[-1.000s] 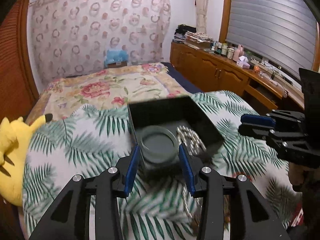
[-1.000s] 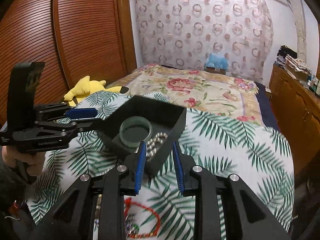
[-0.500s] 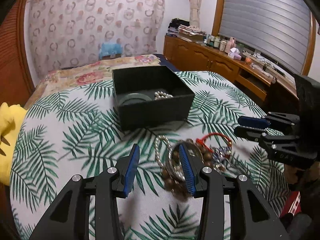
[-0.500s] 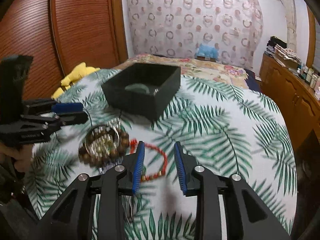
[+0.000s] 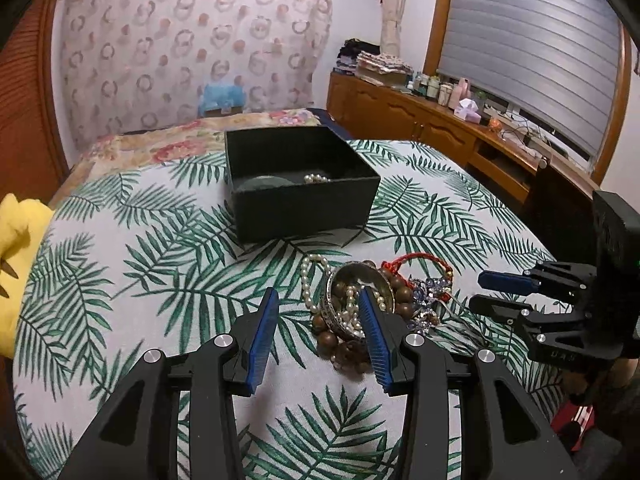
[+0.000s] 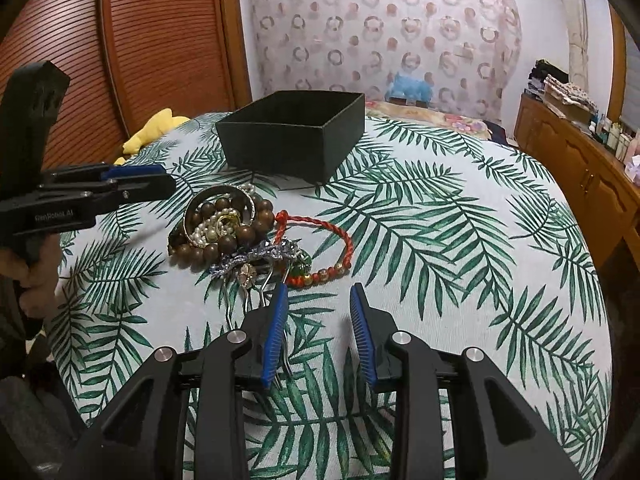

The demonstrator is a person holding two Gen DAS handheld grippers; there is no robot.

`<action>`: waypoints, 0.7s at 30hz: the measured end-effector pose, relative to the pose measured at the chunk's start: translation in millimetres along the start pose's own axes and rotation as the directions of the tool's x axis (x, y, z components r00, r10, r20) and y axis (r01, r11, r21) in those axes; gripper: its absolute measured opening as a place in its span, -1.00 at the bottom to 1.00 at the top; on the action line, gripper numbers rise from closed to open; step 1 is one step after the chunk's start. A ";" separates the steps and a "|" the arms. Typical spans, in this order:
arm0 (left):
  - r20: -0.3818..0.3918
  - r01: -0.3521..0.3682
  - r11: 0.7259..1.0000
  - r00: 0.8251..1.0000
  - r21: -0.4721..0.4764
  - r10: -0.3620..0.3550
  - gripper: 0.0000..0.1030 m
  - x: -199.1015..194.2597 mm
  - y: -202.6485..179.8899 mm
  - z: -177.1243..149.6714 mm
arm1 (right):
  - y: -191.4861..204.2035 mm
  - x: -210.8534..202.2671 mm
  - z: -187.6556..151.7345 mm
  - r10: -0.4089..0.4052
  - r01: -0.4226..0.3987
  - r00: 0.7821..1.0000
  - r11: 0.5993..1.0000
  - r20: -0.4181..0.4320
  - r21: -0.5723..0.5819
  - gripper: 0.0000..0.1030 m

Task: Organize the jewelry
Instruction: 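Grasp the silver cuff bangle with the left tool and lift it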

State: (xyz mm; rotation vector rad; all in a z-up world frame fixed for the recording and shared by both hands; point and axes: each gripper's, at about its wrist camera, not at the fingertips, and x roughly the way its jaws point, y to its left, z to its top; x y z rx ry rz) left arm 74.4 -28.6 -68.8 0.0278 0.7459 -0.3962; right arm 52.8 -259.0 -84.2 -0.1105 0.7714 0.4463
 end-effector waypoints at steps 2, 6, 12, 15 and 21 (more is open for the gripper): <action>-0.010 -0.008 1.000 1.000 -0.006 0.008 -0.23 4.6 1.6 -0.2 | -1.2 1.5 -0.4 0.009 -0.008 1.000 1.000 -0.001 0.009 -0.32; -0.029 -0.005 0.999 1.000 -0.033 0.004 -0.23 11.5 7.5 3.6 | -2.5 1.3 -1.9 0.011 -0.011 1.000 1.000 0.003 0.017 -0.32; -0.049 0.013 0.998 0.999 -0.067 -0.017 -0.31 22.7 7.0 12.5 | -7.0 1.1 -2.6 0.042 -0.042 0.999 0.998 0.008 0.039 -0.32; -0.068 0.000 0.999 0.998 -0.054 -0.004 -0.49 30.1 2.7 13.9 | -7.1 -0.5 -3.2 0.040 -0.041 0.999 0.998 0.016 0.039 -0.32; -0.083 -0.007 0.999 0.997 -0.045 0.004 -0.66 38.4 1.3 15.1 | -5.5 -0.7 -3.0 0.038 -0.038 0.999 0.999 0.024 0.032 -0.32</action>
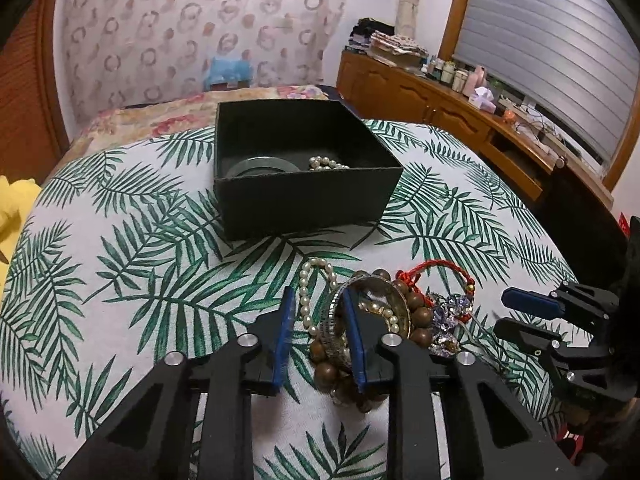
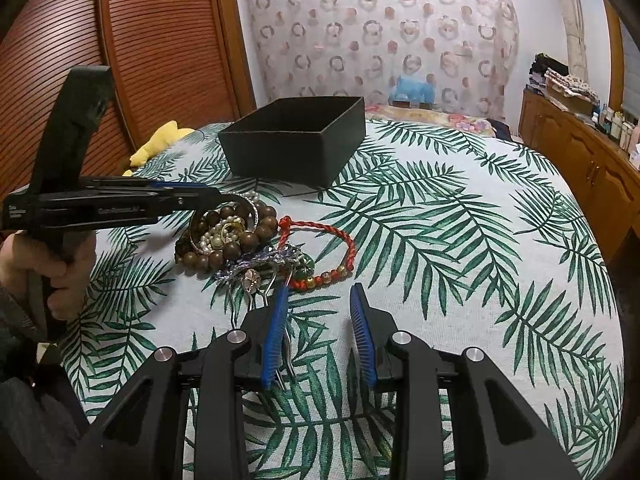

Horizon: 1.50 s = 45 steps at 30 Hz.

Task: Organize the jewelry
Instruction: 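Grasp the silver cuff bangle with the left tool and lift it, then grasp the silver hair comb with the right tool and lift it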

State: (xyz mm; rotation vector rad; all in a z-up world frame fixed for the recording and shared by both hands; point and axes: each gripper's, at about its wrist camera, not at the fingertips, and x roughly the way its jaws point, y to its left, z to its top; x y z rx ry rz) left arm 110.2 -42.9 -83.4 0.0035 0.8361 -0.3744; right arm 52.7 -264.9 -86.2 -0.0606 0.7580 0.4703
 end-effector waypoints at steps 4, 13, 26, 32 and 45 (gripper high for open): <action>0.023 -0.037 0.999 0.999 0.011 0.037 -0.91 -4.2 -4.6 2.1 | 0.8 -0.8 -0.6 0.007 -0.007 1.000 1.000 0.005 -0.004 -0.32; 0.137 -0.068 0.998 0.988 0.018 0.065 -0.93 -41.4 -9.1 0.7 | 2.1 -2.1 -0.7 0.012 -0.012 1.000 1.000 0.004 -0.011 -0.32; 0.237 -0.055 0.998 0.970 -0.043 0.064 -0.92 -88.3 12.8 -15.4 | 23.7 4.8 8.7 0.025 -0.029 0.999 0.995 -0.044 -0.095 -0.24; 0.250 -0.040 0.997 0.967 -0.061 0.054 -0.92 -95.1 19.6 -25.7 | 38.9 13.3 12.7 0.006 -0.017 0.997 0.989 -0.073 -0.145 0.09; 0.235 -0.024 0.998 0.971 -0.057 0.037 -0.92 -87.6 15.7 -36.2 | 43.9 29.3 14.7 -0.030 0.001 0.991 0.978 -0.132 -0.209 -0.18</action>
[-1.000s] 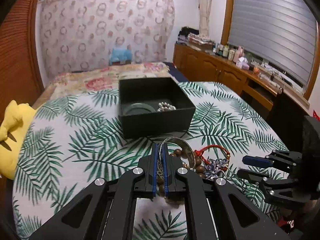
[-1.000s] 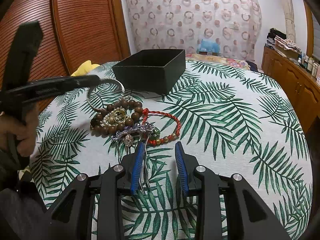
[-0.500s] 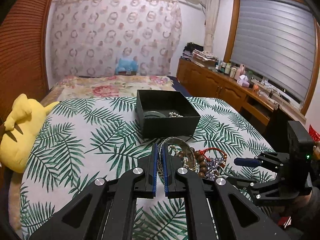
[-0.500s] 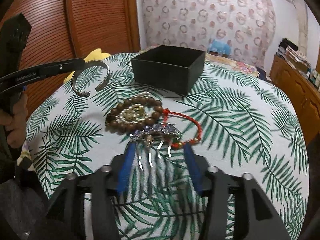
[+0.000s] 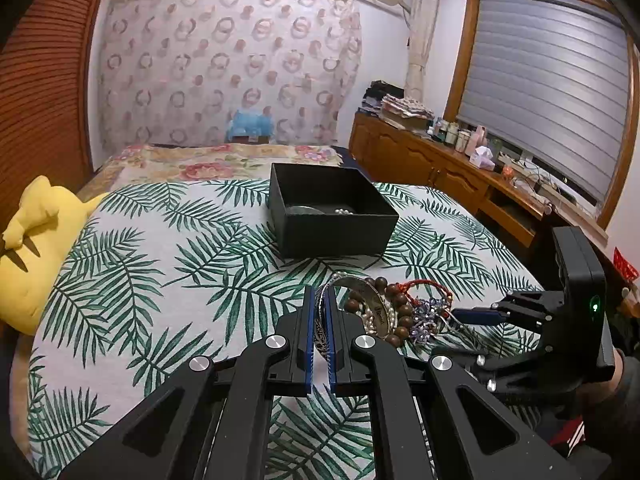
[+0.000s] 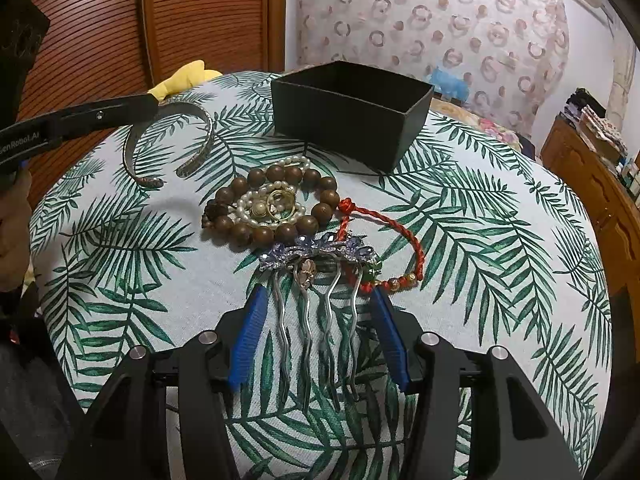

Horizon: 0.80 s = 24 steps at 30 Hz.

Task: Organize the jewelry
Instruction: 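Grasp the silver hair comb with the right tool and lift it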

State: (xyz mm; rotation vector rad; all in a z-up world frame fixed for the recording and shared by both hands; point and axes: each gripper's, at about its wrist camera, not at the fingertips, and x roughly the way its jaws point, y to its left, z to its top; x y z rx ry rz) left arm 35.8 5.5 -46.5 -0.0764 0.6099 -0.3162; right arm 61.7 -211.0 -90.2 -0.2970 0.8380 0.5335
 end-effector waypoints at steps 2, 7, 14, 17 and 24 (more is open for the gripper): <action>0.000 0.000 1.000 1.000 0.000 0.000 -0.92 0.3 0.2 -0.2 | -1.6 -1.7 0.0 0.004 -0.004 1.000 1.000 0.013 0.005 -0.19; -0.002 0.000 1.000 1.000 0.001 0.000 -0.92 0.4 -0.3 -0.5 | -1.5 -11.1 1.4 0.023 -0.024 0.997 0.999 0.067 0.023 -0.26; -0.006 0.001 1.000 1.000 0.004 -0.001 -0.92 0.5 -2.0 -2.0 | -1.7 -19.8 9.9 0.052 -0.057 0.992 0.998 0.114 0.040 -0.60; -0.006 0.001 1.000 1.000 0.004 -0.001 -0.92 1.4 -2.3 -2.0 | -3.9 -21.8 11.9 0.059 -0.065 0.990 0.997 0.129 0.046 -0.75; 0.000 0.001 1.000 1.000 0.011 -0.001 -0.92 2.3 -2.7 -1.4 | -4.6 -27.8 21.2 0.085 -0.090 0.986 0.995 0.142 0.032 -0.93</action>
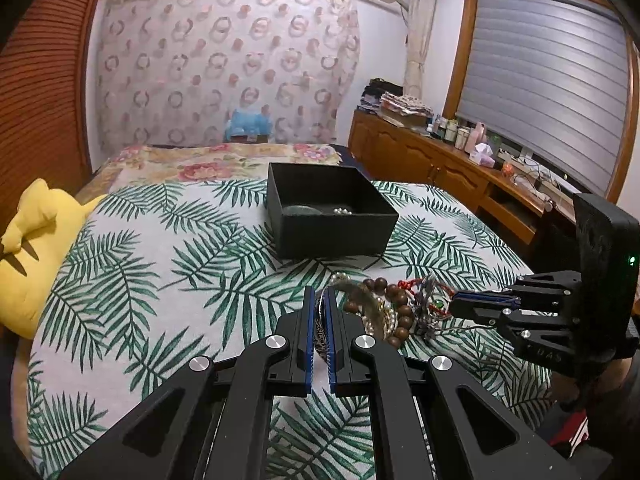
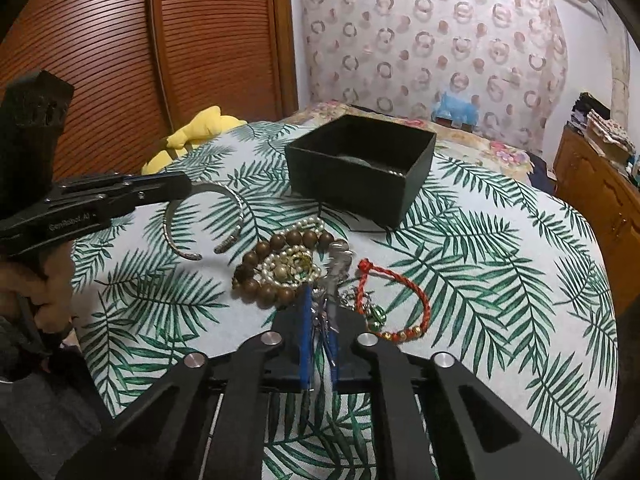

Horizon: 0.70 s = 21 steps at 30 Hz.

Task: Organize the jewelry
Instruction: 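Grasp the silver hair comb with the right tool and lift it, then lower the silver cuff into the black box with the left tool while the right tool drops the comb in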

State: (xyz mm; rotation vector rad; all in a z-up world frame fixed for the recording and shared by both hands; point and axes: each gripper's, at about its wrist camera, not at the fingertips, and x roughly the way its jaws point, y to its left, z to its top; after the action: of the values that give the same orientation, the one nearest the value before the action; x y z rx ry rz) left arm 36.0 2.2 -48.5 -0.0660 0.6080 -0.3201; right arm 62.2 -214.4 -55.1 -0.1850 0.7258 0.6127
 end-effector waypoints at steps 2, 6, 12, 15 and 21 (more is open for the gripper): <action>0.007 0.001 1.000 1.000 0.002 -0.001 -1.00 1.3 1.2 2.8 | 1.7 -1.5 5.0 -0.007 0.007 1.000 1.000 0.007 -0.015 -0.94; 0.029 -0.007 1.000 1.000 0.012 0.007 -1.00 -0.2 3.2 15.0 | 1.6 -4.5 17.0 -0.006 0.007 1.000 1.000 0.026 -0.031 -0.94; 0.006 -0.035 0.999 0.999 0.009 0.035 -1.00 2.9 14.5 16.5 | 0.2 -8.0 28.6 -0.015 0.016 0.999 0.999 0.046 -0.034 -0.94; -0.065 -0.060 0.998 0.996 0.024 0.061 -1.00 9.0 22.4 8.4 | 1.8 -8.4 28.9 -0.017 0.018 0.999 0.999 0.044 -0.041 -0.94; -0.207 -0.085 0.995 0.974 0.045 0.092 -0.67 35.1 33.8 -16.0 | 2.7 -7.7 30.1 -0.016 0.018 0.999 0.999 0.042 -0.043 -0.94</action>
State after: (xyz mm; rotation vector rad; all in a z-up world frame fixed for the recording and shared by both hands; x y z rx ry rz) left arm 63.3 23.7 -86.2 0.0294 0.8107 -0.2528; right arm 73.2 -204.8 -27.6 -0.2180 0.6701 0.6147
